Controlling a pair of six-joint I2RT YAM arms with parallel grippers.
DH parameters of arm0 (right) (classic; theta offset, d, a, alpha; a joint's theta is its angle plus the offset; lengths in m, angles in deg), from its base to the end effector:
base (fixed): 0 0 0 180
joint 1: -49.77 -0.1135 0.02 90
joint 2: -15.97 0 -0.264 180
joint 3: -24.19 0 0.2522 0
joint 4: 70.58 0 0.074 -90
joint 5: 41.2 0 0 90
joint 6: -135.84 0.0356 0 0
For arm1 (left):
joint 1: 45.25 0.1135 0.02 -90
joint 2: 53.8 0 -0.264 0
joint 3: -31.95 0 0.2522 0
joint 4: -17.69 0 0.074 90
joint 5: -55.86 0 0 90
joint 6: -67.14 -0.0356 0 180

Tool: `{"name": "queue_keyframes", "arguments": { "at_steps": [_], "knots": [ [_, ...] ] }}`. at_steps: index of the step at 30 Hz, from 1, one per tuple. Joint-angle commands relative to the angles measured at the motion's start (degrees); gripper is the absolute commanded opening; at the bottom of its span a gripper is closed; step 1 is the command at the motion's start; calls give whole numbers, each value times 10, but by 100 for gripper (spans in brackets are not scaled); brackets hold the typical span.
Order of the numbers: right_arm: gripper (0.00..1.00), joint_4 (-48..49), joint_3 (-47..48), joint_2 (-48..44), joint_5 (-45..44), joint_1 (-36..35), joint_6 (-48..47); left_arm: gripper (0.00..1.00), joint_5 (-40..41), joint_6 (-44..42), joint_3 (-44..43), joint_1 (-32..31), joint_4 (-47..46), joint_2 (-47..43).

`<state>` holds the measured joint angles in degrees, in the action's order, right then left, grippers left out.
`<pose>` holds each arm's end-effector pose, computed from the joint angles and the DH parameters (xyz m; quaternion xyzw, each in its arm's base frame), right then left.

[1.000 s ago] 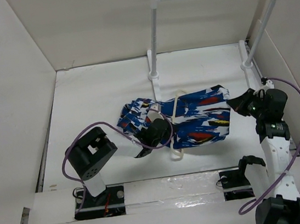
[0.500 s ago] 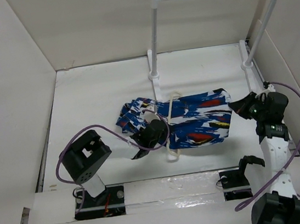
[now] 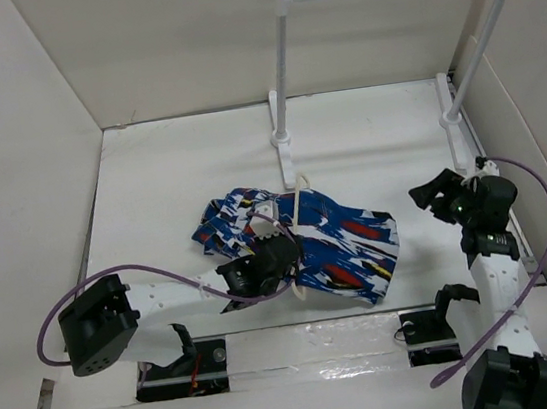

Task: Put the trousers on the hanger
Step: Place the trousers on the hanger, then place the hanger at the clothesline.

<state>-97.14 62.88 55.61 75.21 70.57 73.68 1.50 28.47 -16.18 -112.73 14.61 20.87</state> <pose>0.1578 -0.0430 0.2288 0.2348 0.8073 0.2259 0.4920 0.1227 -0.2417 0.2144 -0.0544 0.8117 -0.3193 0.4861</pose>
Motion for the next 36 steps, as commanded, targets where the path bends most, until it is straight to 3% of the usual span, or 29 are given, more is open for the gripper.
{"name": "queue_keyframes", "arguments": {
  "at_steps": [1,2,4,5,6,7,11,13,14,17,19,23,36],
  "knots": [
    [73,21,64,-24,4,-56,-8,0,30,-38,-26,-5,-37,-30],
    [72,18,78,-27,5,-76,6,0,27,-44,-35,-5,-46,-34],
    [57,22,83,-40,5,-153,28,0,19,-63,-46,-12,-50,-49],
    [29,34,76,-60,3,-182,55,0,17,-70,-55,-12,-54,-55],
    [10,38,71,-68,0,-211,70,0,16,-76,-59,-12,-57,-64],
    [0,44,65,-76,-4,-239,87,0,15,-80,-61,-12,-58,-69],
    [0,144,1,-119,-58,-415,212,0,6,-105,-55,-23,-99,-96],
    [16,183,-7,-109,-121,-476,243,0,1,-109,-55,-23,-104,-102],
    [34,216,-6,-97,-147,-506,255,0,-2,-112,-60,-23,-101,-104],
    [53,240,40,-27,-244,-610,264,0,-9,-124,-70,-36,-91,-115],
    [55,268,69,32,-288,-663,272,0,-3,-131,-83,-43,-73,-117],
    [55,307,88,90,-351,-696,295,0,4,-139,-107,-56,-38,-127],
    [50,368,71,151,-382,-745,325,0,-20,-148,-113,-56,-35,-140]
  ]
}}
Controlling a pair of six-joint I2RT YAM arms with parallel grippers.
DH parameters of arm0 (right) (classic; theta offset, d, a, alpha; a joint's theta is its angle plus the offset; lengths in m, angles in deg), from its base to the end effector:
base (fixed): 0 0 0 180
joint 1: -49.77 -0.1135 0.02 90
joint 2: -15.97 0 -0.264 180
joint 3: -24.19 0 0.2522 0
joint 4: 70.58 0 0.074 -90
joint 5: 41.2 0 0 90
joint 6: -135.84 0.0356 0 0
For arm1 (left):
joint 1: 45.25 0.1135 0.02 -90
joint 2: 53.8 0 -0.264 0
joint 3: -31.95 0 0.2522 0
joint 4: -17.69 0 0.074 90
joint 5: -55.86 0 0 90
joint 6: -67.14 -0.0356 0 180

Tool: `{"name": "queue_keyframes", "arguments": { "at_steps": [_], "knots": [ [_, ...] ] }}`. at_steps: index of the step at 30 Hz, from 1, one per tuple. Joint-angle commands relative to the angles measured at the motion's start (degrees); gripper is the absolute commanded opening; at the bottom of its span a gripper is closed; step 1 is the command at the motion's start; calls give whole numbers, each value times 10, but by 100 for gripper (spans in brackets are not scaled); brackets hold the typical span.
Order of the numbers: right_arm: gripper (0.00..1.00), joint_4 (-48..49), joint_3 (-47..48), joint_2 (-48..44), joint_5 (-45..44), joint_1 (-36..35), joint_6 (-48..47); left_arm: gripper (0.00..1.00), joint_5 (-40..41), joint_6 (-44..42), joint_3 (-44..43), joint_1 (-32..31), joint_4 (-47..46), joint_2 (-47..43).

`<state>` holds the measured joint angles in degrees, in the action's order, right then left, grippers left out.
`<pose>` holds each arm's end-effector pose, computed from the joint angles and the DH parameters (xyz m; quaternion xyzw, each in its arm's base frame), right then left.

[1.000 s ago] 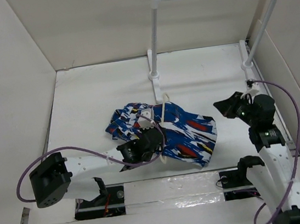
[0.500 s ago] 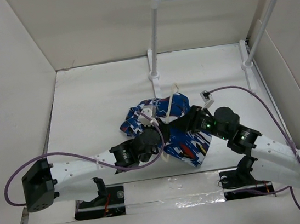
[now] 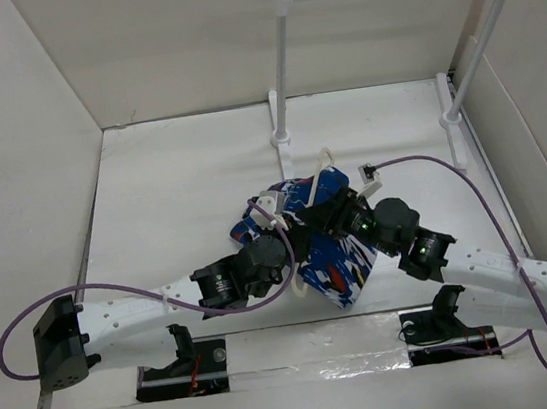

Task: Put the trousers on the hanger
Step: Place the hanger at the clothesline.

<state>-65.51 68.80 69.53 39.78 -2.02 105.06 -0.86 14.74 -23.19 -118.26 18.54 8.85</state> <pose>0.1412 0.1704 0.2793 0.1008 0.7234 0.5284 0.4328 0.0921 -0.2347 0.2999 0.0422 0.7477 -0.3916 0.5347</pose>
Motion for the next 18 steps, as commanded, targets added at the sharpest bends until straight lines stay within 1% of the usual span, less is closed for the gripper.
{"name": "queue_keyframes", "arguments": {
  "at_steps": [1,4,7,8,10,11,13,14,16,17,18],
  "knots": [
    [50,53,16,17,-28,-24,12,0,4,-11,-47,-1,-72,-17],
    [46,67,18,38,-24,-36,25,0,-3,-15,-48,-1,-84,-13],
    [39,96,12,53,-9,-36,42,0,-11,-32,-59,-1,-94,-12],
    [33,106,6,60,-8,-36,44,0,-13,-36,-69,-1,-87,-12],
    [24,138,0,62,-7,-36,56,0,-19,-44,-76,-6,-85,-17],
    [17,145,-1,59,-5,-36,58,0,-22,-49,-76,-6,-85,-21],
    [10,140,11,53,-5,-36,59,0,-34,-60,-79,-6,-85,-31],
    [5,132,18,48,-5,-30,57,14,-37,-65,-89,-6,-72,-34],
    [2,106,43,26,-2,-9,50,28,-46,-78,-100,-6,-51,-45],
    [0,101,51,20,14,4,48,42,-49,-80,-103,-6,-36,-53],
    [0,91,61,9,28,33,45,47,-51,-84,-100,-6,-33,-62]
  ]
}}
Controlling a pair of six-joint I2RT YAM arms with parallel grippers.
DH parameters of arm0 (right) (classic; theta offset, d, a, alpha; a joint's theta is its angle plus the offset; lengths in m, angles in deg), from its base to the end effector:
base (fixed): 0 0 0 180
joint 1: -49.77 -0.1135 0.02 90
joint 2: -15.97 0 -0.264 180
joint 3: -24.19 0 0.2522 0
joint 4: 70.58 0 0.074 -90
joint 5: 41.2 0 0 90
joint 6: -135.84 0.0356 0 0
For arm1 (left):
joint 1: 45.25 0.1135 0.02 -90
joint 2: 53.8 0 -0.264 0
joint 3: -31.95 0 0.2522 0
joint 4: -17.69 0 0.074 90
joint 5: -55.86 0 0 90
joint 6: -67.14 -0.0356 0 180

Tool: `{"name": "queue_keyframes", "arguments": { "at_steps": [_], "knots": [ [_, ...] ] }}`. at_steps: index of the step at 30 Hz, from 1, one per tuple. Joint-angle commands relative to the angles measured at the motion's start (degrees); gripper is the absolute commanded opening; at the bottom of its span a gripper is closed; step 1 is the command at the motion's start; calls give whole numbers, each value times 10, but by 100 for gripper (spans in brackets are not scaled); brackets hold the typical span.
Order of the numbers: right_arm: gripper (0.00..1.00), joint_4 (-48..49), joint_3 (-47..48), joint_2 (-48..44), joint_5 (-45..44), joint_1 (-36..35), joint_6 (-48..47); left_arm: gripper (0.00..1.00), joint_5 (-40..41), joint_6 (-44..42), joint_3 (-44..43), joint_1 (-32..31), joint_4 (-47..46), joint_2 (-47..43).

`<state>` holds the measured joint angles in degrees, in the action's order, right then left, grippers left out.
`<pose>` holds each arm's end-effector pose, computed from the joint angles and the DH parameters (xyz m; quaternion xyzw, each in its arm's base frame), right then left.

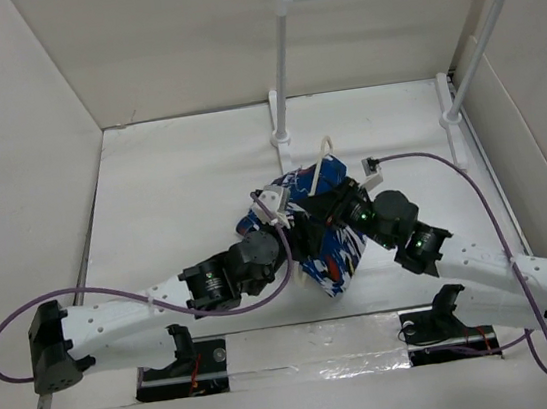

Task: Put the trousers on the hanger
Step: Place the hanger at the clothesline.

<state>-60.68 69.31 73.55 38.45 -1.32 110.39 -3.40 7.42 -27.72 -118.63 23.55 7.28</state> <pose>0.1517 0.1778 0.2771 0.1463 0.7075 0.5479 0.4218 0.0884 -0.2326 0.3251 0.1029 0.7374 -0.3780 0.5502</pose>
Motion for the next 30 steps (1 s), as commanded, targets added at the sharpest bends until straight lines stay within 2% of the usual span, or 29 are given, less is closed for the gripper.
{"name": "queue_keyframes", "arguments": {
  "at_steps": [1,2,5,12,18,23,27,30],
  "knots": [
    [0,38,76,-37,55,41,-10,53,-29,-14,-53,-3,-81,-67],
    [0,25,95,-45,77,70,-13,60,-27,-20,-50,-3,-78,-89],
    [0,-3,123,-53,116,111,-19,63,-18,-29,-53,-3,-56,-119],
    [0,-44,208,-39,247,254,-24,61,22,-41,-13,-3,-58,-220],
    [0,-50,331,52,382,389,-10,59,89,-65,31,-3,-64,-230],
    [0,-43,415,137,450,450,4,58,142,-82,64,-3,-90,-207],
    [0,-21,483,212,480,476,23,58,143,-109,103,10,-141,-199],
    [0,-29,550,271,496,491,29,59,101,-114,119,42,-158,-188]
  ]
}}
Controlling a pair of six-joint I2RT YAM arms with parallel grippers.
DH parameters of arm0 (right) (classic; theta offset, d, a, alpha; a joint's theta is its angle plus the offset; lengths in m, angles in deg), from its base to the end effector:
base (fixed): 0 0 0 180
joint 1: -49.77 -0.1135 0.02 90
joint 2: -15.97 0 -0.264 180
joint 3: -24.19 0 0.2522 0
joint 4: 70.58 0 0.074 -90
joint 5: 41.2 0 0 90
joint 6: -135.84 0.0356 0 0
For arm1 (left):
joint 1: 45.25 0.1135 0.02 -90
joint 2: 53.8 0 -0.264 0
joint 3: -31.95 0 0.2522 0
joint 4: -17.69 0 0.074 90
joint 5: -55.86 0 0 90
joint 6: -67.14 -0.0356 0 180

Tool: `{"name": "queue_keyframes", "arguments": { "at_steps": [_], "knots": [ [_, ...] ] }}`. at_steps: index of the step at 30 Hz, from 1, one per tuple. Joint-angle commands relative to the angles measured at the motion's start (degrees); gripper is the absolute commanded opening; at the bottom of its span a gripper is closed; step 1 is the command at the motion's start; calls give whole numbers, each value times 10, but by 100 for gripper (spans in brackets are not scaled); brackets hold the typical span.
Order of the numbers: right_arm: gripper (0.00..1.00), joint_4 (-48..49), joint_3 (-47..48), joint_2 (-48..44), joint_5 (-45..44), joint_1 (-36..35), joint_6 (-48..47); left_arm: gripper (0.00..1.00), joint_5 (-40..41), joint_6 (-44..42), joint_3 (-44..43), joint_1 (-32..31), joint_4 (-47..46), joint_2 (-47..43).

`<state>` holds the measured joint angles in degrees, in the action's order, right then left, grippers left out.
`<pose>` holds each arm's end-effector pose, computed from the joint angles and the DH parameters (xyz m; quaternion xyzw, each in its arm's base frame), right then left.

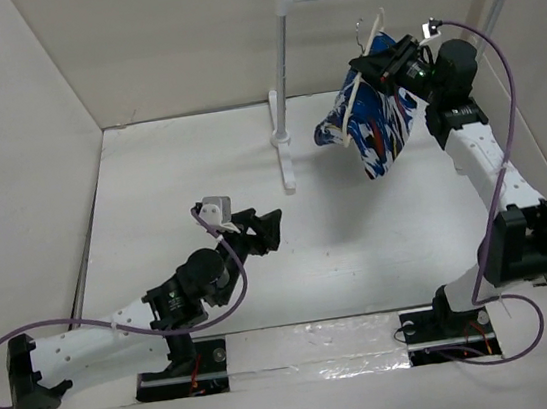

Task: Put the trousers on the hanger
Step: Place the hanger at the clothesline.

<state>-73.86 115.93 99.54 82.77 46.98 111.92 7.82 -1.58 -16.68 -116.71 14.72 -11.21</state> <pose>0.3418 0.0366 0.4205 0.1562 0.6635 0.5613 0.4693 0.0784 -0.1590 0.3344 0.0105 0.6646 -0.3535 0.6582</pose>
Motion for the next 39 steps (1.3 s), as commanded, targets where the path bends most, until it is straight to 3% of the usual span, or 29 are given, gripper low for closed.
{"name": "queue_keyframes", "arguments": {
  "at_steps": [1,5,24,39],
  "knots": [
    [0,103,97,23,50,13,17,59,-28,-27,16,32,-81,1],
    [0,78,173,89,48,35,21,58,-60,-10,31,61,-80,14],
    [0,-7,444,273,45,84,61,58,-95,2,49,61,-103,51],
    [0,4,438,310,39,95,63,57,-100,2,46,61,-100,54]
  ]
}}
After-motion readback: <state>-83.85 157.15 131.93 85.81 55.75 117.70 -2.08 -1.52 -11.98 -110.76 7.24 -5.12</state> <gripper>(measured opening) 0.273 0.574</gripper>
